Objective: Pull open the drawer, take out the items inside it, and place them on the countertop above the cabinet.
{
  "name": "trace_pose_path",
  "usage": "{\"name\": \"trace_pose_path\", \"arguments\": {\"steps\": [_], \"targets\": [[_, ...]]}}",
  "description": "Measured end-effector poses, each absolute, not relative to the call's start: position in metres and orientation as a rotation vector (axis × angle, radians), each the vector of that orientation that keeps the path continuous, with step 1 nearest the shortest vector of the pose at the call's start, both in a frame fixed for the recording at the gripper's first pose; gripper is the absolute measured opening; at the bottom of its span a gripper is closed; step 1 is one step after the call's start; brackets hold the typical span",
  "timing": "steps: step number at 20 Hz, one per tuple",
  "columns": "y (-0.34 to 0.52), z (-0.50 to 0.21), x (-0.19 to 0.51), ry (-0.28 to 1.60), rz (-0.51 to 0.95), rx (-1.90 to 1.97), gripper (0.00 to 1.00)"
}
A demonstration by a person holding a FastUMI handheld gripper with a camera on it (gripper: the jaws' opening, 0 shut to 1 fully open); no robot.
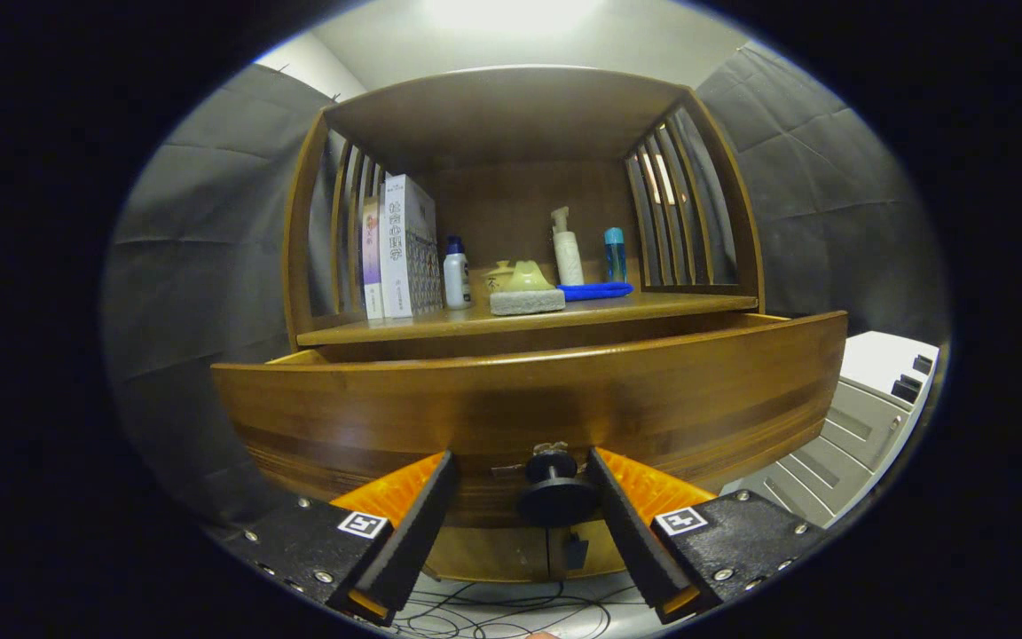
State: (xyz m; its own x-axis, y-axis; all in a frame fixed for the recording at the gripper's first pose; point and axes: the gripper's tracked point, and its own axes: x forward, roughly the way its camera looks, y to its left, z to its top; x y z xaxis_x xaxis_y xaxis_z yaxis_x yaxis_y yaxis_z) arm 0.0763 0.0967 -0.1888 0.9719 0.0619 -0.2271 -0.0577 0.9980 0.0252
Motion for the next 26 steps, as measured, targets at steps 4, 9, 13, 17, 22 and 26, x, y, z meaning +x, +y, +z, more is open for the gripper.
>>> {"name": "trace_pose_path", "arguments": {"steps": [4, 9, 13, 17, 22, 26], "targets": [[0.097, -0.191, 0.087, 0.23, 0.059, 0.018, 0.94], [0.099, -0.193, 0.108, 0.235, 0.059, 0.015, 0.94], [0.1, -0.195, 0.123, 0.231, 0.055, 0.016, 0.94], [0.104, -0.195, 0.137, 0.235, 0.052, 0.017, 0.94], [0.108, -0.196, 0.155, 0.237, 0.044, 0.017, 0.94], [0.109, -0.197, 0.165, 0.233, 0.042, 0.014, 0.93]]}}
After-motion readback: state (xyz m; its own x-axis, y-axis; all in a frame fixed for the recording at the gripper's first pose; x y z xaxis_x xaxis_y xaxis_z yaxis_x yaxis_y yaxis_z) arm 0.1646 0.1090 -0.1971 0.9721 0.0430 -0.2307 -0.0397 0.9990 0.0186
